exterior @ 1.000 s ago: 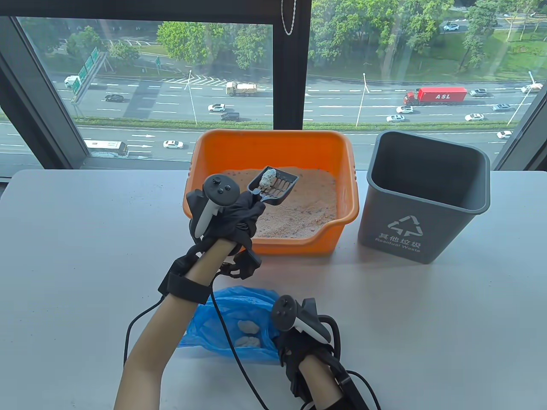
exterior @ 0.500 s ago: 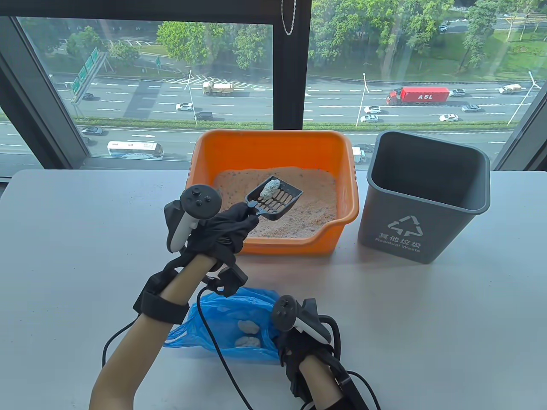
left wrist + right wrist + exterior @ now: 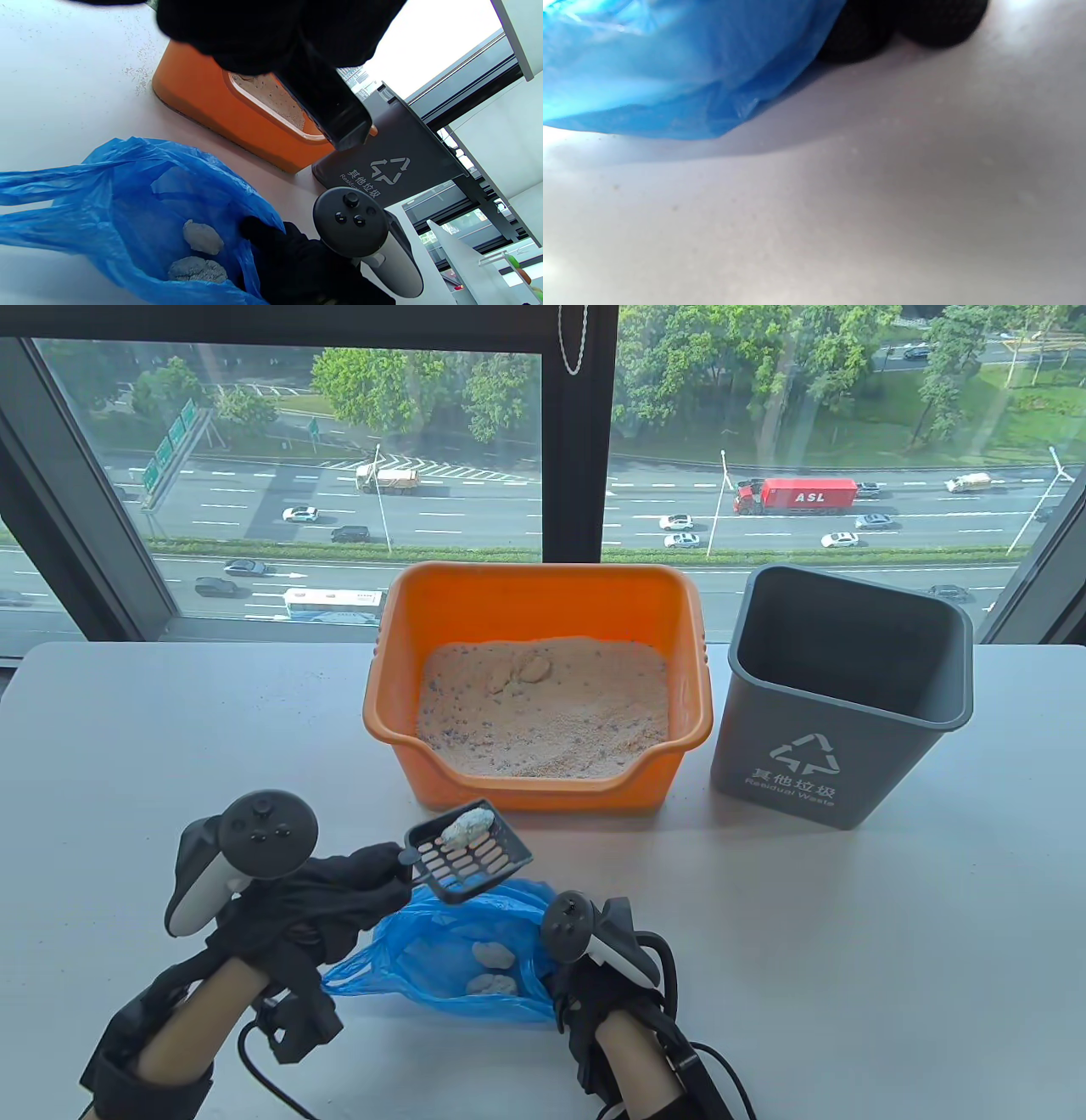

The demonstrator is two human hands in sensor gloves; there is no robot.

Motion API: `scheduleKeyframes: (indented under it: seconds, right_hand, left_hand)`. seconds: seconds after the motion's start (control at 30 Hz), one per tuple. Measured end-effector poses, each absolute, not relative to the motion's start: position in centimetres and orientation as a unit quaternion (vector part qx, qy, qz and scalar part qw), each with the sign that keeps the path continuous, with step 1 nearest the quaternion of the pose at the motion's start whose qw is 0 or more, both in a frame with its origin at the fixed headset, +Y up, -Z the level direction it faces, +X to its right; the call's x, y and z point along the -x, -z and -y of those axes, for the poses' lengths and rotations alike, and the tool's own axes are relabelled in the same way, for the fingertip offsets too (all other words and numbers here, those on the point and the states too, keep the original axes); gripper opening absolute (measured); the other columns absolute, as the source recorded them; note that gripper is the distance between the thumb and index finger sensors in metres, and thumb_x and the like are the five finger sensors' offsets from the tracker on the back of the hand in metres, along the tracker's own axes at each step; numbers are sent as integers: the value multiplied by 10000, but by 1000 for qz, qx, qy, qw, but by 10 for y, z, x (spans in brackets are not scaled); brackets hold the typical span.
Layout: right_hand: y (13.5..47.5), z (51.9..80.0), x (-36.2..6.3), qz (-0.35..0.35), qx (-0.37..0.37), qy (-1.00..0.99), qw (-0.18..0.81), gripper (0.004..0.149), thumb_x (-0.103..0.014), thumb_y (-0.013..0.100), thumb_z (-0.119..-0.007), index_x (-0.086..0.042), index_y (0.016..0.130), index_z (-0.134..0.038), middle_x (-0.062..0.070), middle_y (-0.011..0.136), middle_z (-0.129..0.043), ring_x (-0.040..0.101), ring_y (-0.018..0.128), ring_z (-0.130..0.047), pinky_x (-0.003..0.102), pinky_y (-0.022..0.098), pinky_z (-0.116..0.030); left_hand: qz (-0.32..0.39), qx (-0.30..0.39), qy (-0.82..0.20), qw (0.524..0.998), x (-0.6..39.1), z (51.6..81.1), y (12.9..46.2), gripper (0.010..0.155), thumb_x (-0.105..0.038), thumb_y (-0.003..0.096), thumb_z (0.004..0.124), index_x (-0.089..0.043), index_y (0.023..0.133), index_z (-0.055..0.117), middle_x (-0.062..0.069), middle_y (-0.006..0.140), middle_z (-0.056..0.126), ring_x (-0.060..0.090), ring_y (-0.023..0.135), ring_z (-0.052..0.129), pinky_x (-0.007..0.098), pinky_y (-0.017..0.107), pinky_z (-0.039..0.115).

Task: Scoop cat litter

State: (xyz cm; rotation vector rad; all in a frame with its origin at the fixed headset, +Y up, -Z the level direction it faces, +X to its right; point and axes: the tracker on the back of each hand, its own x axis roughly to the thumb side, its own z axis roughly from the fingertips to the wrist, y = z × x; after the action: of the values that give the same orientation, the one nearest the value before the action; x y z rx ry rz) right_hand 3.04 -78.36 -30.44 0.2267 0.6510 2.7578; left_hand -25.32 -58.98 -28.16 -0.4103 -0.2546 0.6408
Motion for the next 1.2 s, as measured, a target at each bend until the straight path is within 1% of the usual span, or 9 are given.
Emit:
scheduleKeyframes:
  seconds: [0.13,0.3,0.47,0.6,0.67,0.8,0.87,1.03,1.2]
  right_hand:
    - [304,783,-30,-226,-79,-960,145,670,-295,417,-804,-238,984,-452,195,892,-494,100,491,-783,287,356,-729]
    - [304,783,-30,-226,-78,-961,143,670,-295,418,-802,-238,985,-450,195,894,-492,101,494,-782,288,358,-728]
    - [305,783,-29,-229,-78,-960,142,671,-292,418,-803,-237,985,-449,199,893,-492,106,493,-783,292,357,-730]
    - [305,783,-29,-230,-77,-960,142,671,-292,418,-804,-238,985,-449,199,892,-492,103,493,-784,293,358,-730]
    - [305,783,-29,-230,-77,-960,142,671,-293,418,-804,-238,985,-449,198,893,-492,103,493,-785,292,358,-730]
    - [305,783,-29,-230,-76,-960,142,672,-293,418,-804,-238,985,-448,197,893,-492,103,494,-784,293,358,-731]
    - [305,783,-29,-230,-76,-960,142,672,-292,418,-804,-238,985,-448,198,893,-492,103,494,-784,293,358,-730]
    - [305,783,-28,-229,-77,-960,141,671,-293,418,-803,-238,985,-448,198,893,-492,103,494,-783,293,357,-731]
    - [304,783,-28,-229,-77,-960,141,672,-293,418,-802,-237,986,-447,199,893,-493,103,495,-783,293,358,-730]
  left_hand:
    - [129,241,-253,928,259,604,262,632,-386,513,779,-91,1047,617,99,610,918,120,232,922,347,239,799]
    - [122,276,-183,935,251,623,258,629,-388,513,776,-100,1049,614,96,619,914,118,241,922,346,247,799]
    - [119,281,-70,950,221,638,268,634,-389,511,775,-105,1053,606,104,634,911,121,247,924,347,252,798]
    - [115,305,22,945,196,642,283,638,-439,505,776,-159,1057,619,86,614,943,91,184,922,308,185,797]
    - [107,318,50,941,191,641,289,658,-463,503,769,-191,1071,578,76,607,946,83,170,916,304,174,792]
    - [102,326,44,939,192,638,294,652,-450,502,781,-180,1066,597,85,591,945,97,169,914,313,176,788]
    - [95,331,47,938,198,637,294,648,-447,502,783,-168,1061,611,91,593,945,100,171,914,315,178,787]
    - [83,318,5,944,219,635,293,646,-441,502,784,-149,1055,621,96,594,942,104,172,914,319,176,786]
    - [83,294,-38,951,237,618,286,646,-435,501,787,-137,1051,628,101,592,943,109,169,915,323,173,786]
